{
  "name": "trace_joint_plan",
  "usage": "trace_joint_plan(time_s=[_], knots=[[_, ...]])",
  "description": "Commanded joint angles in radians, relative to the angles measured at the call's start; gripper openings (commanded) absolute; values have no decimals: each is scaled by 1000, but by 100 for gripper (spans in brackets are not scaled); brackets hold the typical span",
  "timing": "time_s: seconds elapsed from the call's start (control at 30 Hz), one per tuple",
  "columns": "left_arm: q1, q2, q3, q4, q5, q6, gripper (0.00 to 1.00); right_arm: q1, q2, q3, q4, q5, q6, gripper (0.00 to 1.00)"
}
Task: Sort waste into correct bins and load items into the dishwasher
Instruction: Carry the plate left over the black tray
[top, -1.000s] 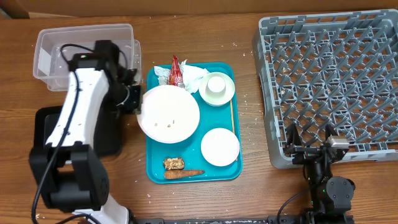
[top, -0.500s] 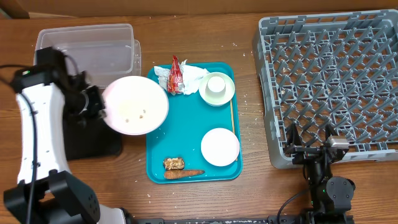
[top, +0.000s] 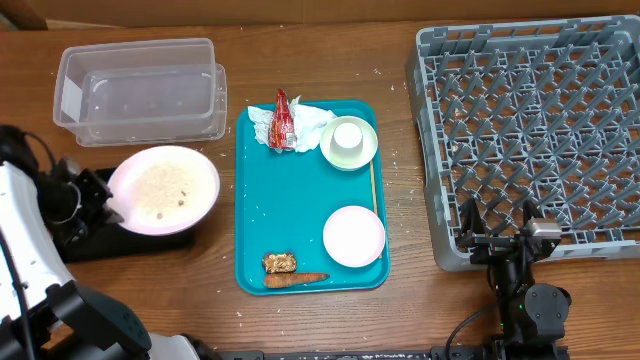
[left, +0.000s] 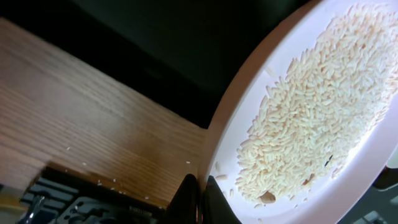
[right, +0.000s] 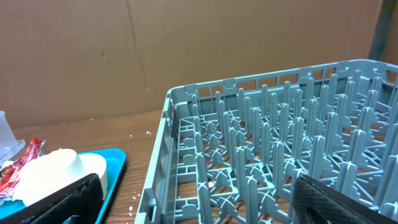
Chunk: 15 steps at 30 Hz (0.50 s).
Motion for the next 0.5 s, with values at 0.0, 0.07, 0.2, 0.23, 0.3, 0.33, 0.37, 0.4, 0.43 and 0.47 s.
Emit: trace_joint_plan(time_s=[0.0, 0.07, 0.2, 0.23, 0.3, 0.33, 0.37, 0.4, 0.43, 0.47], knots=[[67, -62, 23, -10, 16, -13, 4, -3, -9, -10, 6, 6, -3, 100], [108, -80, 23, -13, 8, -29, 4, -3, -9, -10, 6, 6, -3, 100], [204, -119, 18, -35, -33, -100, 4, -3, -9, -10, 6, 6, -4, 100], [220, -127, 16, -39, -33, -107, 4, -3, -9, -10, 6, 6, -3, 100], [249, -145, 12, -43, -33, -117, 4, -3, -9, -10, 6, 6, -3, 100], [258, -151, 9, -43, -35, -122, 4, -3, -9, -10, 6, 6, -3, 100], [268, -159, 5, -45, -45, -138, 4, -3, -9, -10, 6, 6, -4, 100], [275, -165, 2, -46, -64, -155, 4, -3, -9, -10, 6, 6, -3, 100], [280, -171, 0, -47, -94, -177, 4, -3, -9, -10, 6, 6, -3, 100], [283, -173, -1, -49, -133, -206, 4, -3, -9, -10, 6, 6, -4, 100]])
